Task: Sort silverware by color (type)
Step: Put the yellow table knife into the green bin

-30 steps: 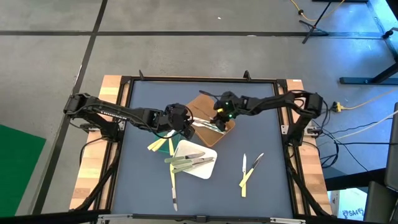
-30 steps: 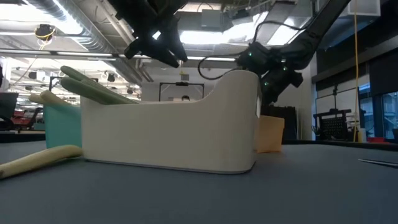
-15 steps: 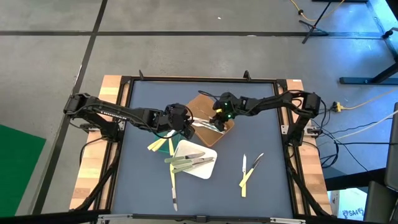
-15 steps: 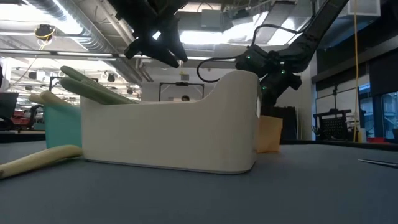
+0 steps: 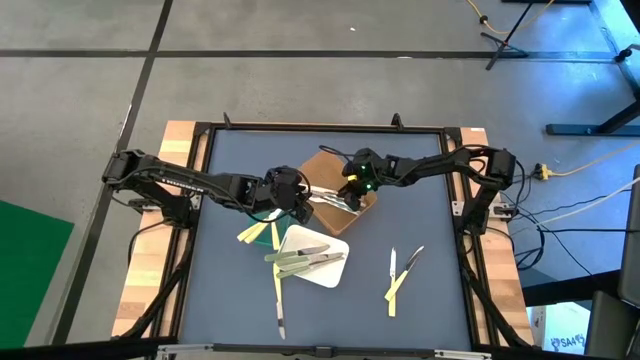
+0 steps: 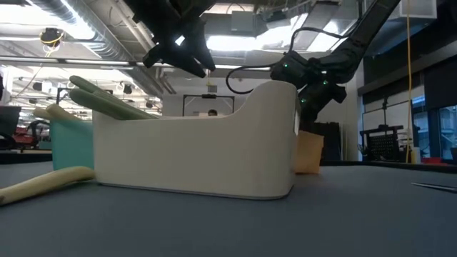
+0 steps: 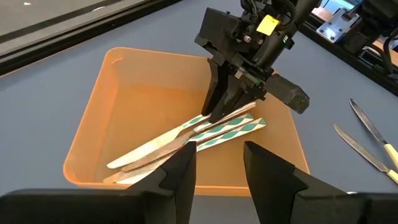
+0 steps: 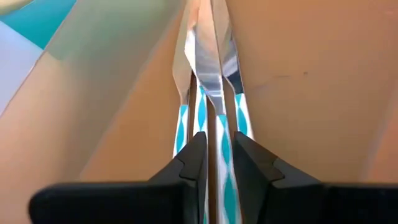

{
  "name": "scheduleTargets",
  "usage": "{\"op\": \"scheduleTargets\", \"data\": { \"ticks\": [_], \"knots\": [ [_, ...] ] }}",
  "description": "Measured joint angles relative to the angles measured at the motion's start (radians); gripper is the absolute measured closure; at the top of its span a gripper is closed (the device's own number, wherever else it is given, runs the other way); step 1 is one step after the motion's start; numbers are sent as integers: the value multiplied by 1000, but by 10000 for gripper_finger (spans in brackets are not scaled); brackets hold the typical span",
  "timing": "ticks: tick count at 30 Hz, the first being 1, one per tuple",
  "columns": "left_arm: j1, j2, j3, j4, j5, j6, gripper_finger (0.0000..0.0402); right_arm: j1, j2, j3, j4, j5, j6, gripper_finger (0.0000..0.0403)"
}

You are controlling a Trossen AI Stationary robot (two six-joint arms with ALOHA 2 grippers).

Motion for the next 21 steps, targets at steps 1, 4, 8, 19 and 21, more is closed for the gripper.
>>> {"op": "scheduleTargets", "data": {
  "ticks": [1, 4, 8, 19, 21],
  "knots": [
    [0, 0, 0, 0, 0, 0, 275, 0, 0, 0, 0, 0, 0, 337],
    [0, 0, 0, 0, 0, 0, 275, 0, 0, 0, 0, 0, 0, 336],
    [0, 0, 0, 0, 2, -1, 275, 0, 1, 0, 0, 0, 0, 335],
    [0, 0, 0, 0, 22, -5, 275, 0, 1, -1, -1, 0, 2, 335],
    [0, 0, 0, 2, 23, -7, 275, 0, 1, -1, -1, 3, 2, 335]
  ]
}}
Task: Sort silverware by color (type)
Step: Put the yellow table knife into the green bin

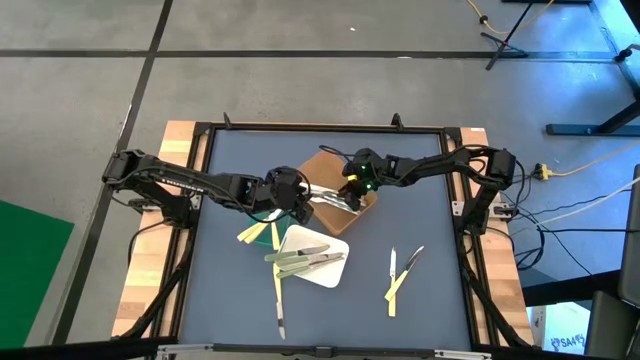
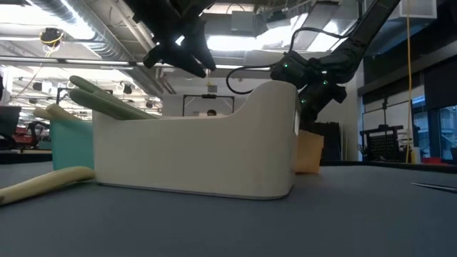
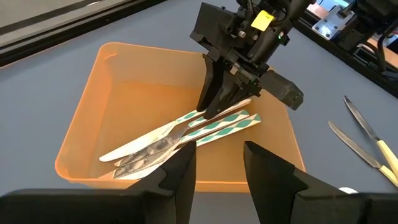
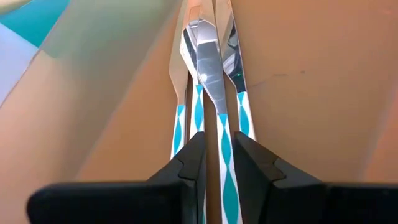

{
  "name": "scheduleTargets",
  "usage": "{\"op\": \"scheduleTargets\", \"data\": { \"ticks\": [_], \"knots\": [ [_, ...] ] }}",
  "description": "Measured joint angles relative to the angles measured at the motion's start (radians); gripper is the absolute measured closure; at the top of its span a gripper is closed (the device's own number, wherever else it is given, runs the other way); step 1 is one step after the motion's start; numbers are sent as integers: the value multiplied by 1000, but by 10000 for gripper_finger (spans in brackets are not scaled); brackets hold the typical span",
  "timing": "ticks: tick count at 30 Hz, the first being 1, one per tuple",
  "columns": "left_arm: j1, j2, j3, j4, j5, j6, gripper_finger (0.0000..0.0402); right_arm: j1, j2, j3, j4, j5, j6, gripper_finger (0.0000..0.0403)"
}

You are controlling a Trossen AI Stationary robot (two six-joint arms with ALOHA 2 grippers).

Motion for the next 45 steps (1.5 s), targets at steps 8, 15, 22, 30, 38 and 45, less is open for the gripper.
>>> {"op": "scheduleTargets", "data": {
  "ticks": [8, 15, 22, 30, 38, 45],
  "knots": [
    [-2, -19, -1, 8, 67, -24, 275, 0, -2, -2, 19, 20, 2, 335],
    [-7, -73, -1, -12, 209, -64, 275, -1, -32, -5, 9, 22, 5, 335],
    [-61, -105, -1, -103, 377, -271, 275, -1, -49, -3, 19, 22, 8, 336],
    [-189, -108, 0, -180, 501, -578, 275, -1, -92, -3, 14, 22, 10, 336],
    [-328, -108, 0, -251, 504, -944, 276, -1, -198, -2, 21, 22, 9, 336],
    [-419, -79, 0, -298, 517, -1202, 276, -1, -268, -1, 23, 22, -2, 336]
  ]
}}
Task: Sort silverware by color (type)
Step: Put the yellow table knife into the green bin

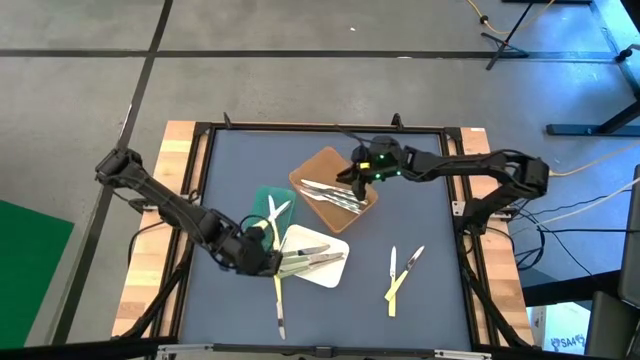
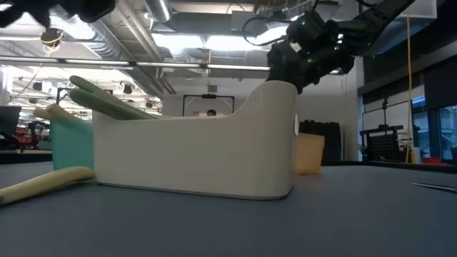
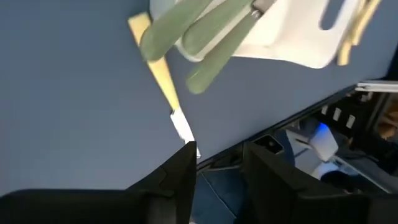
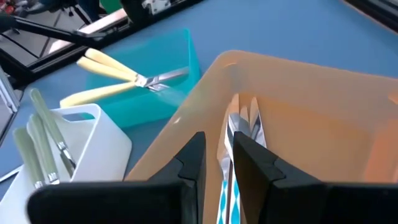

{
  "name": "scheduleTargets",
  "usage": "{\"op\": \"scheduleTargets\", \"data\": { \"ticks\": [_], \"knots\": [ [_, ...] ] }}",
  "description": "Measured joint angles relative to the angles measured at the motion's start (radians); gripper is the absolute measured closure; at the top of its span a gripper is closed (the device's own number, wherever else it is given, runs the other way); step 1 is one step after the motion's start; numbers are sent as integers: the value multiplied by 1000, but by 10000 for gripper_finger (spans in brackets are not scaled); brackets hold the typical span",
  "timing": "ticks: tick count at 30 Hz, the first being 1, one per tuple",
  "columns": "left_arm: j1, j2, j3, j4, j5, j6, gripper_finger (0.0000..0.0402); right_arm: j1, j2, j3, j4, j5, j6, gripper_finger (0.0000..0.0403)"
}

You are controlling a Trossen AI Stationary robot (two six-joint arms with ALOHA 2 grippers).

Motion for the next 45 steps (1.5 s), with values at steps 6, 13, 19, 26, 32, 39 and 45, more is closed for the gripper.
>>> {"op": "scheduleTargets", "data": {
  "ticks": [6, 13, 19, 26, 32, 39, 45],
  "knots": [
    [-63, 98, 0, 84, 20, -129, 276, 0, -10, 0, -3, 0, -1, 336],
    [-103, 227, 20, 246, 8, -187, 276, 0, -10, 0, -9, 0, -1, 336],
    [-104, 335, 223, 37, 2, -155, 276, 0, -10, 0, -10, -1, -1, 336],
    [-104, 498, 472, -316, -58, -119, 276, 0, -10, 0, -10, -1, -1, 336],
    [-109, 623, 521, -367, -139, -124, 276, 0, -10, 0, -9, -1, -1, 336],
    [-100, 694, 521, -389, -140, -165, 276, 0, -10, 0, -9, -2, -1, 336],
    [-101, 715, 522, -422, -145, -200, 276, 0, -10, 0, -8, -2, -1, 336]
  ]
}}
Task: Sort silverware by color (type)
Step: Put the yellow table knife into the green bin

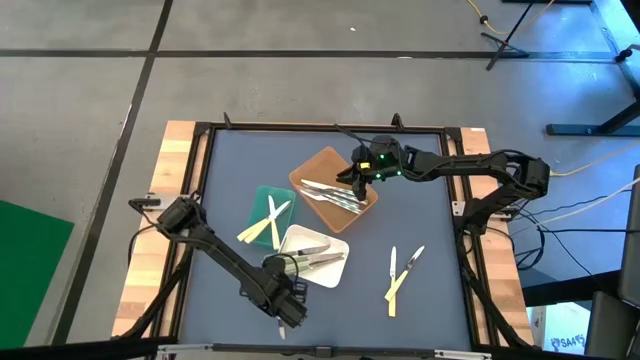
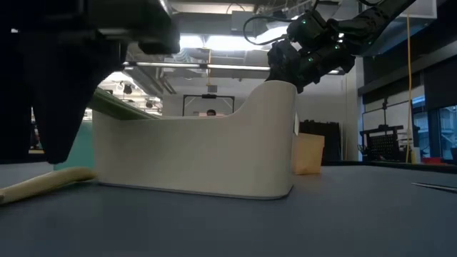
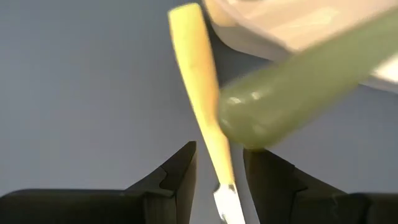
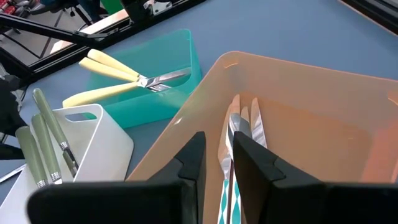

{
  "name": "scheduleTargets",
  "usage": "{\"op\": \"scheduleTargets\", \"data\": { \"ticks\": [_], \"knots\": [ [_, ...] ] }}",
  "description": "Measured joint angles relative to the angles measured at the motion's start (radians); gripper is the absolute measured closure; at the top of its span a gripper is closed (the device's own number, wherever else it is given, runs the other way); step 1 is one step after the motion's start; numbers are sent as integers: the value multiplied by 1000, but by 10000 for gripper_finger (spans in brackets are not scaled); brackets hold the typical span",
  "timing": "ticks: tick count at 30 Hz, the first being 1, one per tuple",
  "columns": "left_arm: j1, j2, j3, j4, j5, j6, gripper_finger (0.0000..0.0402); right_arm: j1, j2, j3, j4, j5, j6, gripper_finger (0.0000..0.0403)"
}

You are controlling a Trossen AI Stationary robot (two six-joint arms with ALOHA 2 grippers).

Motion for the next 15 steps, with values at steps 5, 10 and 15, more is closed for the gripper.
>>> {"op": "scheduleTargets", "data": {
  "ticks": [5, 10, 15],
  "knots": [
    [0, 30, 0, 1, -8, -9, 276, 0, 0, 0, 0, 0, 0, 336],
    [-1, 61, 0, 6, -9, -9, 276, 1, 0, 0, 2, 1, 0, 336],
    [0, 64, -1, 6, -11, -8, 276, 1, 0, 0, 2, 1, 0, 336]
  ]
}}
